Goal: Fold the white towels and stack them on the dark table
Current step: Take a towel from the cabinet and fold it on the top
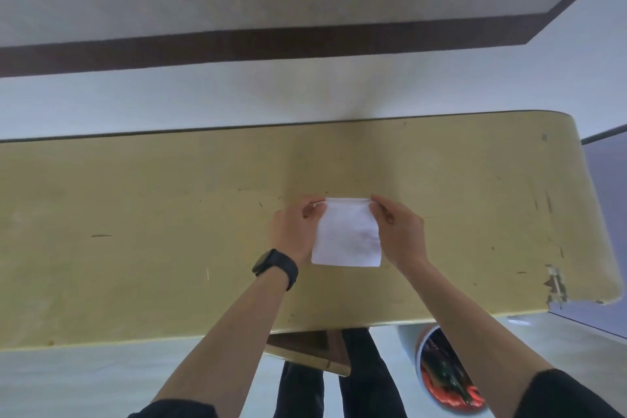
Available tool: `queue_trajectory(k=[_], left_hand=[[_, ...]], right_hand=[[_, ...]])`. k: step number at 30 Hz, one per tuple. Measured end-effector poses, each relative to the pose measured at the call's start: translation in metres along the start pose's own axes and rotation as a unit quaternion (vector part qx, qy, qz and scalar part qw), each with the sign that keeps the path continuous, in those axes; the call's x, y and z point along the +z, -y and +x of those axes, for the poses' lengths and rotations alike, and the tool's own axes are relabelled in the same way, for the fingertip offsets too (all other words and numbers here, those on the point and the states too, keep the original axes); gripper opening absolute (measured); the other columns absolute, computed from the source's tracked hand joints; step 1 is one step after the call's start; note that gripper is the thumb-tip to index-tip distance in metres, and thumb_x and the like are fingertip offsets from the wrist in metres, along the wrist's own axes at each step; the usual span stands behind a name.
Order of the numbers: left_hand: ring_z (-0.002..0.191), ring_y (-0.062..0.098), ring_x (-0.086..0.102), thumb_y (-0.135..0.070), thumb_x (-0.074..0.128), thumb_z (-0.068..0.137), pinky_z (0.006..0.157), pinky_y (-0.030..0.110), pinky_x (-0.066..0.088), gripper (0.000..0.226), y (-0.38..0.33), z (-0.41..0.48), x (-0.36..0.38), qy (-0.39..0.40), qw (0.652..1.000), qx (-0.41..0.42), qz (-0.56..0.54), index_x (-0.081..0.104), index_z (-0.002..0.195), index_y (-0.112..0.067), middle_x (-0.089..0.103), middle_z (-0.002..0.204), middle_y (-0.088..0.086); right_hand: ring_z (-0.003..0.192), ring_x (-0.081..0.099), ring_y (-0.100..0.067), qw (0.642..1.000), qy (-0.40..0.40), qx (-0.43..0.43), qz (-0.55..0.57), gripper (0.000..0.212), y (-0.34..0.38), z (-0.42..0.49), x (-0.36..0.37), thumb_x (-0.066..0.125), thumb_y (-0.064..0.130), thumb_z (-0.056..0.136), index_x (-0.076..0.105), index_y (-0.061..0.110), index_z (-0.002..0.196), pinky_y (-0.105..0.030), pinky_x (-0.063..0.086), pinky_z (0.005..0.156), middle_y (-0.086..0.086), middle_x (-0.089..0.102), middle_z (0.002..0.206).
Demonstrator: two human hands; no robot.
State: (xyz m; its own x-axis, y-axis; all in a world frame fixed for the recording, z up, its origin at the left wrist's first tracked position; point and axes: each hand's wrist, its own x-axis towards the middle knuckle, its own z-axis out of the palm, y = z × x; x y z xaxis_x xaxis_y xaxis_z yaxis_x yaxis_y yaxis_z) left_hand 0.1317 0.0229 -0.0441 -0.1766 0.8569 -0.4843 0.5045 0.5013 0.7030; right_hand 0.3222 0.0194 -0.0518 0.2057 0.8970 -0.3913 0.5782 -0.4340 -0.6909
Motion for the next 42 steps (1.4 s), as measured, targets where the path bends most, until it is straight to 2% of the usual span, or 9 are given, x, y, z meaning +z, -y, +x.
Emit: queue_trajectory(k=[5,12,16,19,25,28,32,35,42], left_hand=[[0.096,0.009,0.065,-0.037,0.055,0.099,0.084,0.025,0.051,0.024,0.002,0.007,0.009,-0.013,0.999,0.006,0.029,0.070,0.117,-0.032,0.073,0.104,-0.011],[0.082,0.003,0.054,-0.035,0.053,0.099,0.066,0.006,0.032,0.021,0.009,0.014,0.011,-0.034,0.995,0.031,0.084,0.070,0.112,-0.031,0.065,0.098,-0.007],[0.090,0.014,0.055,-0.033,0.051,0.101,0.075,0.023,0.042,0.022,0.009,0.015,0.012,-0.035,0.993,0.044,0.101,0.068,0.112,-0.027,0.053,0.109,-0.003],[0.102,0.024,0.054,-0.031,0.047,0.101,0.079,0.037,0.048,0.024,0.010,0.015,0.015,-0.061,0.963,0.107,0.241,0.064,0.114,-0.022,0.060,0.115,0.003],[0.114,0.023,0.054,-0.040,0.050,0.095,0.094,0.038,0.044,0.036,0.000,0.014,0.025,0.002,0.899,0.271,0.343,0.055,0.126,-0.022,0.057,0.132,-0.002],[0.119,0.020,0.051,-0.040,0.044,0.099,0.094,0.035,0.040,0.035,-0.012,0.017,0.026,0.051,0.892,0.234,0.383,0.054,0.128,-0.024,0.058,0.130,-0.003],[0.092,0.020,0.059,-0.041,0.047,0.096,0.074,0.031,0.043,0.026,-0.025,0.010,0.013,0.081,0.918,0.084,0.379,0.056,0.111,-0.022,0.063,0.108,-0.002],[0.094,0.023,0.061,-0.053,0.052,0.091,0.079,0.035,0.051,0.041,-0.022,-0.002,0.004,0.104,0.918,0.006,0.383,0.054,0.115,-0.020,0.062,0.108,0.000],[0.091,0.024,0.063,-0.039,0.061,0.090,0.079,0.040,0.056,0.031,-0.013,-0.021,0.009,0.047,0.973,-0.087,0.208,0.058,0.112,-0.018,0.066,0.105,0.002]], right_hand=[[0.079,0.054,0.005,1.000,-0.015,-0.003,-0.015,0.023,0.000,0.005,0.001,0.057,0.024,0.098,0.072,0.026,0.115,0.004,0.033,0.069,0.010,0.062,0.090],[0.080,0.059,-0.007,0.999,-0.026,-0.009,-0.028,0.016,0.003,0.011,0.003,0.063,0.026,0.094,0.074,0.032,0.104,-0.012,0.041,0.075,0.009,0.058,0.090],[0.077,0.057,-0.001,0.999,-0.034,-0.008,-0.036,0.012,0.004,0.010,0.006,0.061,0.029,0.094,0.070,0.035,0.100,-0.015,0.039,0.070,0.008,0.059,0.088],[0.082,0.053,0.006,0.999,-0.030,0.025,-0.024,0.019,0.006,0.012,0.005,0.060,0.037,0.094,0.066,0.037,0.112,-0.020,0.038,0.076,0.007,0.062,0.093],[0.095,0.060,-0.014,0.983,-0.080,0.149,0.071,0.042,-0.005,-0.029,-0.010,0.067,0.045,0.087,0.057,0.022,0.120,-0.026,0.040,0.081,0.006,0.063,0.100],[0.093,0.061,-0.014,0.978,-0.066,0.189,0.059,0.038,-0.020,-0.061,-0.014,0.071,0.047,0.084,0.060,0.020,0.108,-0.028,0.041,0.079,0.007,0.065,0.098],[0.088,0.061,-0.003,0.968,-0.035,0.242,0.065,0.041,-0.026,-0.085,-0.014,0.071,0.059,0.079,0.062,0.027,0.103,-0.028,0.046,0.077,0.016,0.066,0.093],[0.089,0.060,-0.006,0.966,-0.021,0.253,0.051,0.041,-0.015,-0.086,-0.008,0.069,0.060,0.079,0.061,0.028,0.105,-0.028,0.043,0.077,0.020,0.064,0.092],[0.078,0.059,-0.008,0.963,-0.006,0.268,0.030,0.025,0.010,-0.068,0.004,0.066,0.043,0.085,0.056,0.030,0.104,-0.026,0.041,0.058,0.016,0.063,0.092]])
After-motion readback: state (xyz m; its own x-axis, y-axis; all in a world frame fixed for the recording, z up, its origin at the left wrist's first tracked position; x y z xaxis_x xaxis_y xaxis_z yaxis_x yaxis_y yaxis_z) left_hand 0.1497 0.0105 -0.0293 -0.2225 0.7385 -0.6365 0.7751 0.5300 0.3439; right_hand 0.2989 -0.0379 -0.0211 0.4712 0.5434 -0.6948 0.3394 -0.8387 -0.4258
